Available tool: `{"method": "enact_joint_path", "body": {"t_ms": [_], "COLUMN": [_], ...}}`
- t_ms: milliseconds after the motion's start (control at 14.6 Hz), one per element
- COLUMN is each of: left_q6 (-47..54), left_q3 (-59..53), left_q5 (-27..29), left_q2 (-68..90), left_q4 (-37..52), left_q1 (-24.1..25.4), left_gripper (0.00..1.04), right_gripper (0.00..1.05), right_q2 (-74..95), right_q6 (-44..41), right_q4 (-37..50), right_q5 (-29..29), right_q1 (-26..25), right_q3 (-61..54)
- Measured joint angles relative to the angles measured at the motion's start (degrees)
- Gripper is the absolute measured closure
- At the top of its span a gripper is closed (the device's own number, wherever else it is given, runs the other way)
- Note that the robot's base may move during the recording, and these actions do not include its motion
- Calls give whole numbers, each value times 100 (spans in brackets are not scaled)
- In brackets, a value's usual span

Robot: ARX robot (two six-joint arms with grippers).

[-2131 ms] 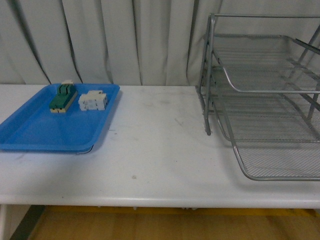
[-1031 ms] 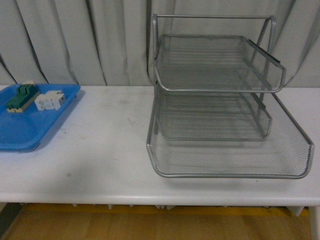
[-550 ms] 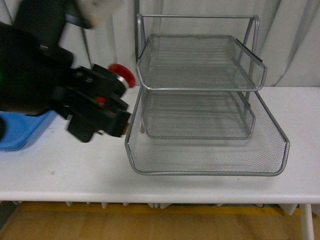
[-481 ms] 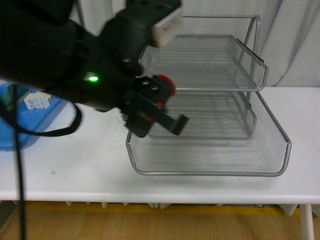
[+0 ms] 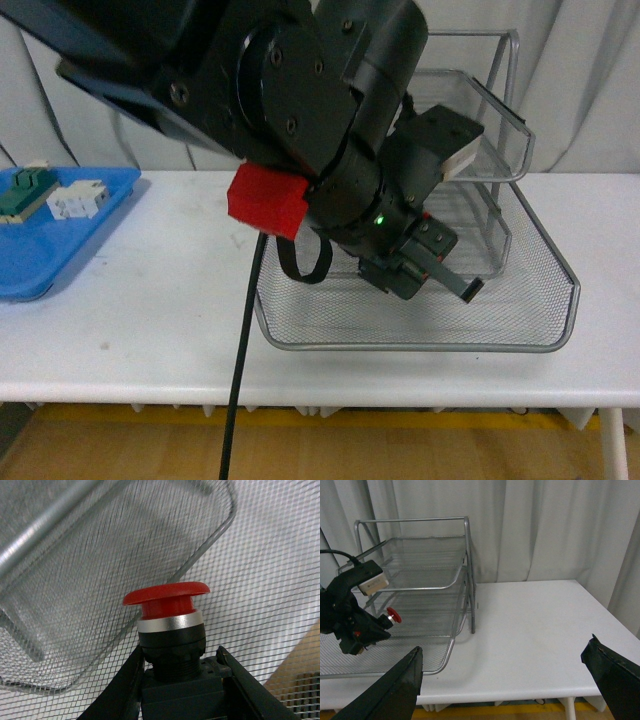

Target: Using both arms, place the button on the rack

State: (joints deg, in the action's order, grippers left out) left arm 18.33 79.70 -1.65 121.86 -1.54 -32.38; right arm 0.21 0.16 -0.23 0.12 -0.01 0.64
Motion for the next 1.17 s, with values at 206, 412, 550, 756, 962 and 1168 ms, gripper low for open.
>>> {"method": "enact_joint_path", "body": {"t_ms": [206,412,550,756,962,1168], "left_q6": [-125,-608,-894,-1567,-1790,-1803], "left_q3": [-22,-1005,-2122,-4122,-5407,-6437], "left_q5": [-129,-811,-1082,2063,2310,1714], "left_q2": [33,-1200,-2575,-3027,-4308,-4988], "left_q4": [144,717,1631,4798,5740,5560], "left_q1": [129,162,302,455,1211,1681], "left_gripper": [38,6,7,36,72,103], "right_gripper": [6,6,6,6,6,6], "right_q2": [0,0,0,0,0,0], "right_q6": [0,0,0,-2,0,-2], "right_q4": [0,0,-2,-7,0,0], "right_q5": [0,0,0,-7,-9,-9], "right_q1": [0,0,0,0,0,0], "right_q3": [0,0,0,0,0,0]}}
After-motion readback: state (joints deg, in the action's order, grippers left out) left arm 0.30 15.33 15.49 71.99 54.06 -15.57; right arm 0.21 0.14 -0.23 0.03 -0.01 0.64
